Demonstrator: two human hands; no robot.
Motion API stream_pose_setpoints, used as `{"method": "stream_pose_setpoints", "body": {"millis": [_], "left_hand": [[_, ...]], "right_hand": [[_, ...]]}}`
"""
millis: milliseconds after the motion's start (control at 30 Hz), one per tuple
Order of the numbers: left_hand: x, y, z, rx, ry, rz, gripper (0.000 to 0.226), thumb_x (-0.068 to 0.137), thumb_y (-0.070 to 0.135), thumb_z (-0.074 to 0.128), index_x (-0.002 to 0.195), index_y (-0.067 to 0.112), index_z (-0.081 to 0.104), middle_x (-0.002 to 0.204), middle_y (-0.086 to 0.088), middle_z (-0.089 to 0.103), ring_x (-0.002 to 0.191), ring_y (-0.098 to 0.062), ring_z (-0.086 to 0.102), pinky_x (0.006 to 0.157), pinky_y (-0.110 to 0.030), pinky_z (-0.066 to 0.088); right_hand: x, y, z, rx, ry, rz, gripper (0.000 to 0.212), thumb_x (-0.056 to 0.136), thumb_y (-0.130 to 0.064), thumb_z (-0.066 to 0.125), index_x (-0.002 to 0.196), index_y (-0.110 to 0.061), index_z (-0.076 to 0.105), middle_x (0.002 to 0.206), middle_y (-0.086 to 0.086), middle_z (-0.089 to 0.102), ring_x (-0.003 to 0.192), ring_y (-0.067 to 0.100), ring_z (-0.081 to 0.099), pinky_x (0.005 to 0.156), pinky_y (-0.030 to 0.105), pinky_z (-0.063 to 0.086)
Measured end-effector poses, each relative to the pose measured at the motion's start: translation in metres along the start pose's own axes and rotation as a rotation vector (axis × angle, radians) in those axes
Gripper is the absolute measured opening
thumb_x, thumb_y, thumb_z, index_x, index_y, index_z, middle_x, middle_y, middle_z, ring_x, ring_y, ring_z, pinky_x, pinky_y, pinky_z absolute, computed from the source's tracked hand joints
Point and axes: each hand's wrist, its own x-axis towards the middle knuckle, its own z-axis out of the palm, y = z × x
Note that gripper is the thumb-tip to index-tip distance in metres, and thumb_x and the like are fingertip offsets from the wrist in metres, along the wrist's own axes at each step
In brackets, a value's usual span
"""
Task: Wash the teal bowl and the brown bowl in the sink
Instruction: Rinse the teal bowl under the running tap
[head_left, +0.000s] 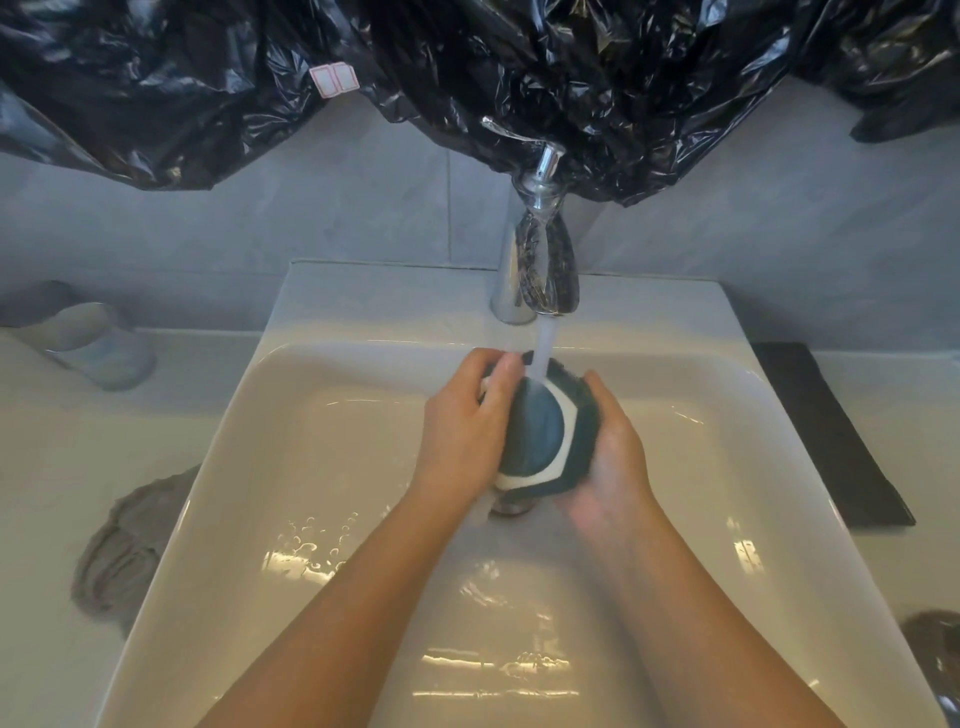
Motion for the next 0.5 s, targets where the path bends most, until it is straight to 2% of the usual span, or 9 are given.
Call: {"method": "stream_pose_setpoints", "body": {"millis": [67, 100, 167, 200, 267, 333, 400, 467, 500], "left_hand": [[0.001, 0.008, 0.002, -0.363, 0.017, -0.35, 0.054, 0.084, 0.066, 0.039, 0.094, 0.023, 0.071, 0.092, 0.001, 0.074, 0.09, -0.022, 0.07, 0.086, -0.043, 0.055], [0.001, 0.012, 0.003, -0.559, 0.008, -0.503, 0.052, 0.086, 0.063, 0.043, 0.094, 0.021, 0.073, 0.092, -0.002, 0.076, 0.087, -0.025, 0.071, 0.086, -0.047, 0.056], [-0.003, 0.022, 0.007, -0.821, -0.052, -0.7, 0.04, 0.091, 0.048, 0.047, 0.091, 0.016, 0.071, 0.085, -0.004, 0.075, 0.073, -0.023, 0.072, 0.075, -0.04, 0.059], [-0.007, 0.028, 0.01, -0.896, -0.109, -0.728, 0.036, 0.092, 0.042, 0.047, 0.087, 0.015, 0.071, 0.077, -0.005, 0.074, 0.063, -0.021, 0.071, 0.066, -0.034, 0.059], [-0.01, 0.028, 0.014, -0.893, -0.157, -0.688, 0.035, 0.091, 0.038, 0.045, 0.08, 0.015, 0.07, 0.069, -0.004, 0.072, 0.056, -0.018, 0.07, 0.057, -0.027, 0.057], [-0.008, 0.023, 0.013, -0.9, -0.122, -0.663, 0.037, 0.092, 0.041, 0.045, 0.088, 0.015, 0.071, 0.082, -0.005, 0.075, 0.071, -0.021, 0.072, 0.074, -0.033, 0.057], [-0.006, 0.016, 0.01, -0.967, -0.082, -0.634, 0.047, 0.097, 0.047, 0.041, 0.109, 0.011, 0.068, 0.107, -0.011, 0.072, 0.098, -0.027, 0.069, 0.096, -0.044, 0.05], [-0.007, 0.011, 0.008, -1.036, -0.061, -0.569, 0.054, 0.1, 0.049, 0.033, 0.122, 0.009, 0.061, 0.121, -0.017, 0.066, 0.113, -0.031, 0.063, 0.103, -0.047, 0.044], [-0.007, 0.01, 0.007, -1.055, -0.056, -0.541, 0.055, 0.1, 0.048, 0.03, 0.125, 0.008, 0.059, 0.122, -0.017, 0.065, 0.114, -0.031, 0.062, 0.104, -0.048, 0.043]], "right_hand": [[0.0, 0.002, 0.0, 0.037, 0.026, 0.01, 0.047, 0.094, -0.049, 0.05, 0.111, -0.01, 0.071, 0.1, 0.014, 0.073, 0.089, 0.033, 0.069, 0.081, 0.042, 0.054], [0.0, 0.002, 0.0, 0.063, 0.026, 0.011, 0.047, 0.093, -0.049, 0.052, 0.114, -0.011, 0.07, 0.105, 0.014, 0.073, 0.095, 0.033, 0.069, 0.086, 0.043, 0.054], [0.005, 0.006, -0.002, 0.157, 0.026, 0.037, 0.052, 0.087, -0.045, 0.063, 0.127, -0.013, 0.065, 0.127, 0.014, 0.066, 0.116, 0.034, 0.062, 0.099, 0.046, 0.048], [0.008, 0.008, -0.004, 0.218, 0.024, 0.04, 0.058, 0.082, -0.042, 0.067, 0.132, -0.014, 0.062, 0.135, 0.014, 0.061, 0.123, 0.034, 0.058, 0.102, 0.046, 0.045], [0.014, 0.009, -0.008, 0.255, 0.043, 0.039, 0.058, 0.081, -0.036, 0.067, 0.133, -0.012, 0.061, 0.127, 0.013, 0.064, 0.117, 0.033, 0.06, 0.091, 0.043, 0.051], [0.015, 0.006, -0.009, 0.184, 0.094, 0.006, 0.05, 0.085, -0.033, 0.065, 0.129, -0.01, 0.064, 0.12, 0.012, 0.067, 0.111, 0.033, 0.063, 0.078, 0.04, 0.054], [0.011, 0.003, -0.006, 0.043, 0.165, -0.098, 0.03, 0.091, -0.029, 0.061, 0.114, -0.011, 0.071, 0.103, 0.007, 0.075, 0.094, 0.028, 0.07, 0.07, 0.035, 0.054], [0.003, 0.002, 0.003, -0.11, 0.149, -0.222, 0.02, 0.096, -0.029, 0.055, 0.1, -0.019, 0.071, 0.081, -0.002, 0.076, 0.08, 0.02, 0.069, 0.065, 0.031, 0.051], [0.001, 0.004, 0.007, -0.222, 0.115, -0.283, 0.02, 0.096, -0.032, 0.052, 0.101, -0.023, 0.069, 0.082, -0.005, 0.075, 0.082, 0.018, 0.069, 0.064, 0.029, 0.051]]}}
